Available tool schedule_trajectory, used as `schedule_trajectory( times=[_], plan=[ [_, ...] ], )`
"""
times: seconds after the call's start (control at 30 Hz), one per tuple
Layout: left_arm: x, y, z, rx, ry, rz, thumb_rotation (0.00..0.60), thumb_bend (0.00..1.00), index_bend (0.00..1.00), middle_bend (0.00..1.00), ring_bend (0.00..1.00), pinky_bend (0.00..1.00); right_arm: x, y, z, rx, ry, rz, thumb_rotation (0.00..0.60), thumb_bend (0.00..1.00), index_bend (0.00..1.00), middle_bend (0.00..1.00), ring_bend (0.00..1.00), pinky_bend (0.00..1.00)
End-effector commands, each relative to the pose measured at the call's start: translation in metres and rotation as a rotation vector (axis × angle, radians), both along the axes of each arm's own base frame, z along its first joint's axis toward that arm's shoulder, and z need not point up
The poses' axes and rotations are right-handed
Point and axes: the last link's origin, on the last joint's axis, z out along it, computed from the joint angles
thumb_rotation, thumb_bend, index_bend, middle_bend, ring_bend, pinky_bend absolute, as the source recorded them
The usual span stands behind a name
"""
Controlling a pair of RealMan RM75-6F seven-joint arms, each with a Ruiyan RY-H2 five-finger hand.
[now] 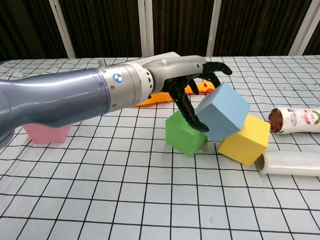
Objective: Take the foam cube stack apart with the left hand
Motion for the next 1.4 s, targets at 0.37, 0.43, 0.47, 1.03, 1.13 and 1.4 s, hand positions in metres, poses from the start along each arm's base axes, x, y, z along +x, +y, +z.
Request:
schedule_trajectory(
  times=[0.37, 0.43, 0.47, 1.03, 1.13, 1.4],
  plan=[
    [-0.011, 0.013, 0.009, 0.221, -0.081, -0.081, 0.6, 0.37, 0.19, 0.42, 0.34, 0.42, 0.0, 0.0, -0.001, 0.011, -0.002, 0.001, 0.6, 0.03, 0.18, 0.07, 0.16, 0.04],
    [-0.013, 0.015, 0.015, 0.256, -0.088, -0.106, 0.6, 0.37, 0.19, 0.42, 0.34, 0.42, 0.0, 0.0, -0.002, 0.013, 0.001, -0.001, 0.6, 0.03, 0.18, 0.07, 0.16, 0.04],
    [-0.014, 0.015, 0.018, 0.28, -0.094, -0.124, 0.6, 0.37, 0.19, 0.41, 0.34, 0.41, 0.0, 0.0, -0.002, 0.014, 0.002, -0.001, 0.6, 0.03, 0.18, 0.07, 0.16, 0.04],
    [-0.101, 0.013, 0.119, 0.559, 0.025, -0.169, 0.6, 0.35, 0.16, 0.38, 0.34, 0.4, 0.001, 0.0, -0.005, 0.024, 0.005, -0.003, 0.6, 0.03, 0.18, 0.07, 0.16, 0.04],
    [-0.11, 0.023, 0.115, 0.577, 0.01, -0.171, 0.6, 0.35, 0.16, 0.38, 0.34, 0.4, 0.002, 0.0, -0.006, 0.03, 0.005, -0.005, 0.6, 0.03, 0.18, 0.07, 0.16, 0.04],
    [-0.095, 0.047, 0.075, 0.623, 0.071, -0.302, 0.6, 0.34, 0.18, 0.38, 0.34, 0.4, -0.001, -0.003, -0.006, 0.023, 0.008, -0.017, 0.6, 0.03, 0.18, 0.07, 0.16, 0.04]
  ],
)
